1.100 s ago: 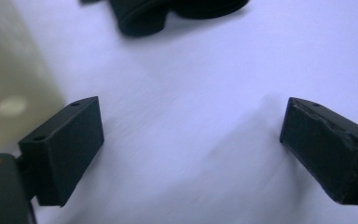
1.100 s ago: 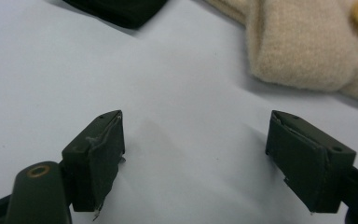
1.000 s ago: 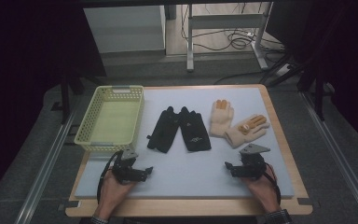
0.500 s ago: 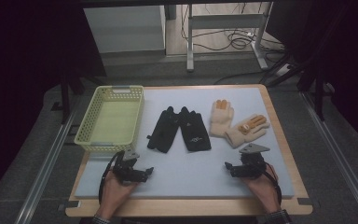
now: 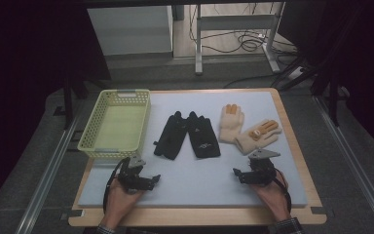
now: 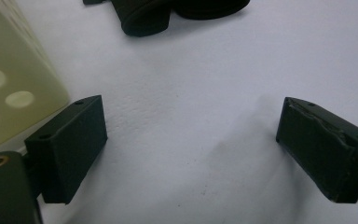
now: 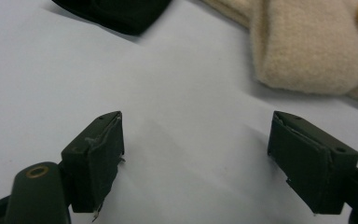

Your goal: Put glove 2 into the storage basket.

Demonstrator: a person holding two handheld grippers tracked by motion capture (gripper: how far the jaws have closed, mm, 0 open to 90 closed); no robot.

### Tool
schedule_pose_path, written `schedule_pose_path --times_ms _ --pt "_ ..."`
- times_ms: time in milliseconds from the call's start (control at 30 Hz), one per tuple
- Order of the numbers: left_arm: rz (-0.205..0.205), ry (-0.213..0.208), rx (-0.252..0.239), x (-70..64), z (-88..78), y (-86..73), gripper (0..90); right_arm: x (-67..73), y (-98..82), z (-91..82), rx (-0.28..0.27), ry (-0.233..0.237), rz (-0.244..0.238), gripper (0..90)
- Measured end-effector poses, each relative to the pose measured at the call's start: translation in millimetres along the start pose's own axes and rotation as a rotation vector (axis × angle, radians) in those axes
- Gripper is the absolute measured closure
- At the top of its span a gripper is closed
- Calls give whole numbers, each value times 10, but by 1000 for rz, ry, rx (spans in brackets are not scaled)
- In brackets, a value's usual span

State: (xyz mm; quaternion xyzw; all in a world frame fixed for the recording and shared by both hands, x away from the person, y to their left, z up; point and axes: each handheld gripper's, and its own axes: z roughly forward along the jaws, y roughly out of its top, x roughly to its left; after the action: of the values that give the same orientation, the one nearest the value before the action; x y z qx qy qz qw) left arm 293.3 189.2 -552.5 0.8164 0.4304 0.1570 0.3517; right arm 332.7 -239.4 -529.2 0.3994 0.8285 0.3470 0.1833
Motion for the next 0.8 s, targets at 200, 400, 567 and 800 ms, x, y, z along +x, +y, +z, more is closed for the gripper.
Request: schedule_pose_path --times_ms 200,400,567,800 --pt "0 0 0 0 0 0 88 30 66 -3 -6 24 10 198" --pt "0 0 -1 -1 0 -1 88 79 158 34 -17 41 10 198" --pt "-1 0 -2 -1 0 -1 89 151 265 89 -21 49 -12 202" --pt "-1 0 -2 0 0 -2 89 268 437 234 -11 85 -46 243"
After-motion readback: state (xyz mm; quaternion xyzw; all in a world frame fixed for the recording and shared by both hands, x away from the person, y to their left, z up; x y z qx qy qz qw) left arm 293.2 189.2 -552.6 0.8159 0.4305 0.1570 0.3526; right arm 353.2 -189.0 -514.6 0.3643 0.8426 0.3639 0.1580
